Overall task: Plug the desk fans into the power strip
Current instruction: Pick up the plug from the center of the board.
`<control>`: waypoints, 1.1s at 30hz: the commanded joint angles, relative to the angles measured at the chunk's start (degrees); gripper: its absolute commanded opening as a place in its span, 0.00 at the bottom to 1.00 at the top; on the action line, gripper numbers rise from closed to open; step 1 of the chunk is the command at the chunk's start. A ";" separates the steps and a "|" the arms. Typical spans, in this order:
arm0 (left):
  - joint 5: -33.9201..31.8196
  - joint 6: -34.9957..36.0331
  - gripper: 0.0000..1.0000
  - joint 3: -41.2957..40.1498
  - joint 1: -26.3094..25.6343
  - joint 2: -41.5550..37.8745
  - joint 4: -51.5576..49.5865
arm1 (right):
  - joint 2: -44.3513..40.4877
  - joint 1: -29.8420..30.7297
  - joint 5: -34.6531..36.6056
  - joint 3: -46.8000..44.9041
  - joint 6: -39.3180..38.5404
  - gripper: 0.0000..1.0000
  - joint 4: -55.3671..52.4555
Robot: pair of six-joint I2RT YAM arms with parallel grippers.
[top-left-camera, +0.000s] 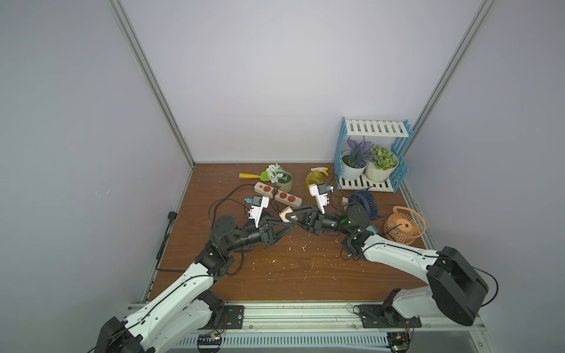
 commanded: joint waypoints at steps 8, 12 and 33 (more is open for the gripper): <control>2.76 2.03 0.12 0.37 -0.50 1.32 2.39 | -2.83 -1.73 -3.96 -1.03 -6.00 0.52 -8.23; 4.27 4.44 0.11 -1.06 -0.44 2.10 -0.83 | -7.69 -3.86 -5.05 0.38 -21.28 0.69 -28.54; 14.26 40.29 0.09 18.47 -0.60 6.09 -58.90 | -9.56 -3.56 -5.99 24.13 -65.16 0.72 -96.36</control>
